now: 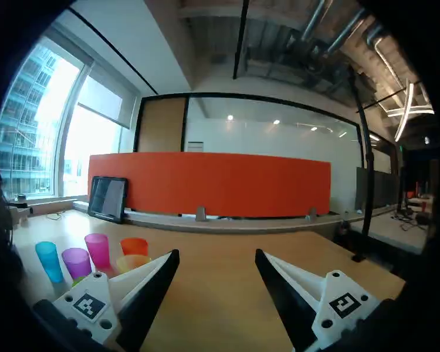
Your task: Pour water
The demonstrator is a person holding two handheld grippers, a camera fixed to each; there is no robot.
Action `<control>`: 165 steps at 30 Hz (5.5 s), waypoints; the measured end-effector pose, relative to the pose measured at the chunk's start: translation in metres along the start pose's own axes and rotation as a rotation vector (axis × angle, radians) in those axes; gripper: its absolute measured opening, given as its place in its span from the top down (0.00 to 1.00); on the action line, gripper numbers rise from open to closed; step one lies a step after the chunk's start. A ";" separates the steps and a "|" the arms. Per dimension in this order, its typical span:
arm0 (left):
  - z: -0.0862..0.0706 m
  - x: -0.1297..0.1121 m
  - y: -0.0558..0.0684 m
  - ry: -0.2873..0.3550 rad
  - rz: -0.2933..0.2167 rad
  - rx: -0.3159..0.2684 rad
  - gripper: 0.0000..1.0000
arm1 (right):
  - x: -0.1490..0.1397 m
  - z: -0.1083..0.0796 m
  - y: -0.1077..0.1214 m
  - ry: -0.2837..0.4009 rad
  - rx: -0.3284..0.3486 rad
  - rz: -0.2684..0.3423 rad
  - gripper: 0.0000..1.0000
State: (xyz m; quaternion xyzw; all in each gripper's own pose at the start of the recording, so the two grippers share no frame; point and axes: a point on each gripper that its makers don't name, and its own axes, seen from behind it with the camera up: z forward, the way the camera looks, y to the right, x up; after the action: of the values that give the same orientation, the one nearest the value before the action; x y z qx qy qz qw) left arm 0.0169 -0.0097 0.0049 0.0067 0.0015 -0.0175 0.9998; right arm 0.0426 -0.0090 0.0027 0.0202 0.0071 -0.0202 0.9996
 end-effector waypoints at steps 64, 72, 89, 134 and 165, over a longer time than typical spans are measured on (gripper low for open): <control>0.040 0.228 0.056 -0.013 0.049 -0.333 0.03 | 0.198 0.026 -0.049 -0.052 0.335 -0.038 0.00; 0.035 0.230 0.073 -0.008 0.028 -0.415 0.03 | 0.199 0.016 -0.065 -0.054 0.414 -0.049 0.00; 0.023 0.218 0.100 -0.034 0.065 -0.548 0.02 | 0.195 0.009 -0.075 -0.079 0.497 -0.045 0.00; 0.001 0.079 0.123 -0.303 0.157 -0.717 0.02 | 0.089 -0.023 -0.093 -0.293 0.713 -0.140 0.00; -0.039 -0.017 0.137 -0.495 0.269 -0.856 0.03 | -0.030 -0.045 -0.122 -0.513 0.864 -0.271 0.00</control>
State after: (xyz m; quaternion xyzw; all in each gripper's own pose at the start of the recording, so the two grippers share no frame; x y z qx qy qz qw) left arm 0.0047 0.1283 -0.0317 -0.4075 -0.2290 0.1126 0.8768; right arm 0.0067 -0.1282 -0.0468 0.4243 -0.2445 -0.1551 0.8580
